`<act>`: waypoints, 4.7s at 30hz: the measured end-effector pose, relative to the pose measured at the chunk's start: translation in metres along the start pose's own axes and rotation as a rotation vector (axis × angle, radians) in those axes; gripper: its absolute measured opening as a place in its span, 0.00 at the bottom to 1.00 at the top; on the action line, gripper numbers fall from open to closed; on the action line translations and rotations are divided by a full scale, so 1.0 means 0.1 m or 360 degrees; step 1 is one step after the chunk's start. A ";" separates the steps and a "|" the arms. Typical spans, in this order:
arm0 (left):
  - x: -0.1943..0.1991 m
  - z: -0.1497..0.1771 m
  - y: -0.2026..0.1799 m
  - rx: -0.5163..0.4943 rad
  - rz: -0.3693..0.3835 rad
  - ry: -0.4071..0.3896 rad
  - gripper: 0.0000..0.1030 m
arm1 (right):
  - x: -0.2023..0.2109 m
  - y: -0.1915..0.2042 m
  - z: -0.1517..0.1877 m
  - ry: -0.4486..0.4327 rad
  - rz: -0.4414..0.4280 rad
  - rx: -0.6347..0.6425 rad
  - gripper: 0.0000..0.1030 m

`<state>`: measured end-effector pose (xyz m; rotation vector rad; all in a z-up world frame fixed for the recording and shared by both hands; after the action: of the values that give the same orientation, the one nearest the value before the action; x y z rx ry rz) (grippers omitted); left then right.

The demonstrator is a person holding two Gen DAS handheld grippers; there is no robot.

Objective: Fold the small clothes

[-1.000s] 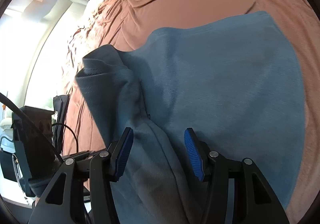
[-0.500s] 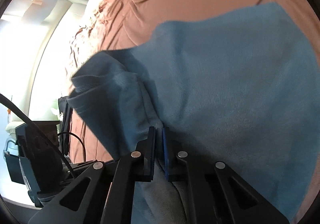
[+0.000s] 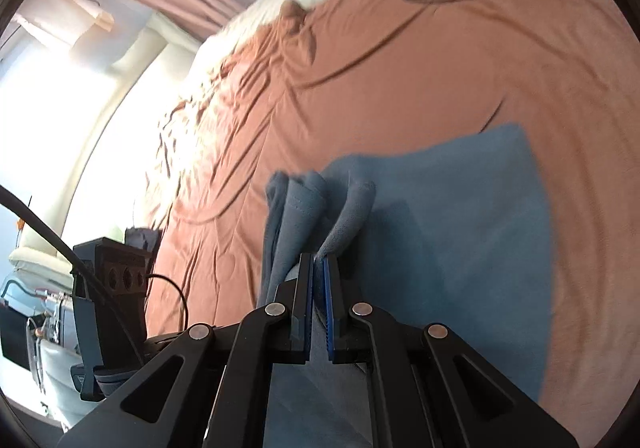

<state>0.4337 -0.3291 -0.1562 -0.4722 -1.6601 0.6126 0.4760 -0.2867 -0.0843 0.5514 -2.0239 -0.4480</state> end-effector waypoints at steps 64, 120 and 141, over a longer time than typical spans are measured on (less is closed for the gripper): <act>0.10 -0.39 0.89 0.0182 -0.0136 -0.0074 0.09 | -0.18 -0.91 -0.41 0.0036 0.0516 0.0067 0.00; 0.08 0.42 1.00 0.0095 -0.0212 -0.0099 0.09 | 0.09 -0.96 0.70 0.0107 0.0032 -0.0131 0.38; 0.25 0.66 1.18 0.0148 -0.0150 -0.0107 0.09 | -0.02 -1.11 0.66 0.0025 -0.0002 -0.0258 0.00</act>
<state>0.3610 -0.2303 -0.2192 -0.3069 -1.6993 0.6387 0.4410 -0.3719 -0.1752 0.4550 -1.9512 -0.6007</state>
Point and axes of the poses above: each gripper's, at about its wrist camera, not at the fingertips, and x roughly against the way its jaws point, y to its left, z to its underside, the point moved 9 cm from there along -x, roughly the way its jaws point, and after that the axes turned 14 degrees about x, right-handed, at the moved point
